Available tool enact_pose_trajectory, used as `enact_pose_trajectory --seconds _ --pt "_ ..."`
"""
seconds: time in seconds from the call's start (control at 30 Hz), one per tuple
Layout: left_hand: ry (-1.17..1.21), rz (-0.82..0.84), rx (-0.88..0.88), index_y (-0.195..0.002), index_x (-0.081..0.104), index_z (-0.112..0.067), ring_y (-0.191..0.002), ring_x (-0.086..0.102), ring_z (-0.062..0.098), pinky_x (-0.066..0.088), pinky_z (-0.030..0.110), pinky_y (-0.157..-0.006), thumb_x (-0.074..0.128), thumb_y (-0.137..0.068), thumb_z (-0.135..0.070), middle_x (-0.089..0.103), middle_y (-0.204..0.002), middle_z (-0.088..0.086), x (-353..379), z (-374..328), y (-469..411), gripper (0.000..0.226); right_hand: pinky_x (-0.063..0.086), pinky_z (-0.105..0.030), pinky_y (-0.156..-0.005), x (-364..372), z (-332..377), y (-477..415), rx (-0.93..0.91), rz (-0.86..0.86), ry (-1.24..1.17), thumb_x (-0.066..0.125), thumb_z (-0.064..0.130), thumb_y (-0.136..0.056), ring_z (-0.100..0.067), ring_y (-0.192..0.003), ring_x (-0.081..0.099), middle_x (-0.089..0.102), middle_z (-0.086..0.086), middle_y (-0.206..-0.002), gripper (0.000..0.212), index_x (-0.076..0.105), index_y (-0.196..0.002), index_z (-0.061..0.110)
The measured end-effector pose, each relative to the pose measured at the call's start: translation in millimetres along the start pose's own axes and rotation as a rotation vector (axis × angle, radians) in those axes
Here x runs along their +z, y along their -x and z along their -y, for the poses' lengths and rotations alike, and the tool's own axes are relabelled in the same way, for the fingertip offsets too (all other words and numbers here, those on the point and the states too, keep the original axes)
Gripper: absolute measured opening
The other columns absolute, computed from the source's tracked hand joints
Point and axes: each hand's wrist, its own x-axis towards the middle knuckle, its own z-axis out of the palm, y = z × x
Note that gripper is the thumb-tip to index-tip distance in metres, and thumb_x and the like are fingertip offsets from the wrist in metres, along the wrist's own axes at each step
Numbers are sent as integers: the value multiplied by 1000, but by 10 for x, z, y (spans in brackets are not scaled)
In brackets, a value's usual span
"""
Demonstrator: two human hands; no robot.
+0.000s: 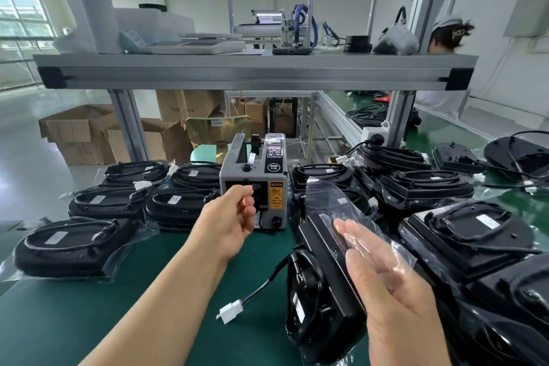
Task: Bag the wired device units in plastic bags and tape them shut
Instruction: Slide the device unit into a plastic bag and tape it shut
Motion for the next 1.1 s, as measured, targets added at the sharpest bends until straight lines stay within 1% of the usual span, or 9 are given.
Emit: enact_pose_trajectory --seconds 0.1,0.13,0.2,0.3,0.4,0.53,0.73,0.93,1.1 --pt "-87 360 20 -71 63 -20 -49 47 6 46 20 -50 81 -72 -24 53 -62 -5 -18 -107 611 19 48 -41 -98 9 -32 -3 10 18 -3 51 27 -99 -9 -100 71 76 6 -103 31 70 -114 45" --pt "-143 433 46 -67 65 -22 -51 46 7 46 20 -53 84 -68 -28 52 -64 -5 -8 -125 800 20 52 -51 -96 27 -25 -6 29 22 -15 48 29 -102 -22 -100 71 76 -3 -106 30 70 -114 43" --pt "-306 486 121 -63 67 -22 -55 45 7 44 20 -57 83 -61 -35 52 -64 -4 43 -124 1102 21 53 -53 -95 75 -22 -15 44 -5 -57 49 35 -103 -23 -98 73 76 -1 -106 25 73 -109 40" --pt "-517 448 237 -63 72 -19 -53 47 4 41 14 -55 86 -67 -28 60 -61 -5 154 -55 1311 17 51 -50 -98 120 -13 -16 30 -46 -47 48 48 -89 -14 -107 70 74 8 -112 31 74 -105 40" --pt "-598 409 314 -62 74 -16 -50 54 -1 41 8 -52 79 -74 -16 65 -59 -4 212 -9 1304 13 57 -46 -86 134 -33 8 -3 -31 -33 44 51 -90 -14 -93 73 77 6 -100 33 73 -103 43" --pt "-705 412 328 -66 75 -15 -60 65 10 50 18 -62 80 -75 -20 72 -67 5 202 -1 1218 11 56 -36 -82 163 -11 27 -49 -18 -3 42 49 -93 -8 -95 72 76 13 -101 32 72 -103 45" --pt "-805 375 360 -67 73 -13 -60 64 12 53 26 -65 80 -79 -20 71 -66 4 155 7 1160 16 56 -45 -89 197 -10 44 -63 6 -14 41 48 -94 -12 -100 72 76 12 -103 32 71 -108 43" --pt "-786 368 355 -65 71 -12 -58 62 15 53 34 -66 82 -74 -26 69 -63 6 138 14 1138 20 59 -30 -81 198 -2 66 -80 20 4 41 47 -95 -8 -97 72 75 15 -102 32 70 -107 44" --pt "-797 362 385 -66 72 -13 -56 60 9 50 20 -59 81 -77 -18 68 -61 2 128 19 1129 16 57 -32 -84 206 0 76 -82 19 -2 41 48 -94 -8 -101 71 74 18 -104 33 70 -109 44"
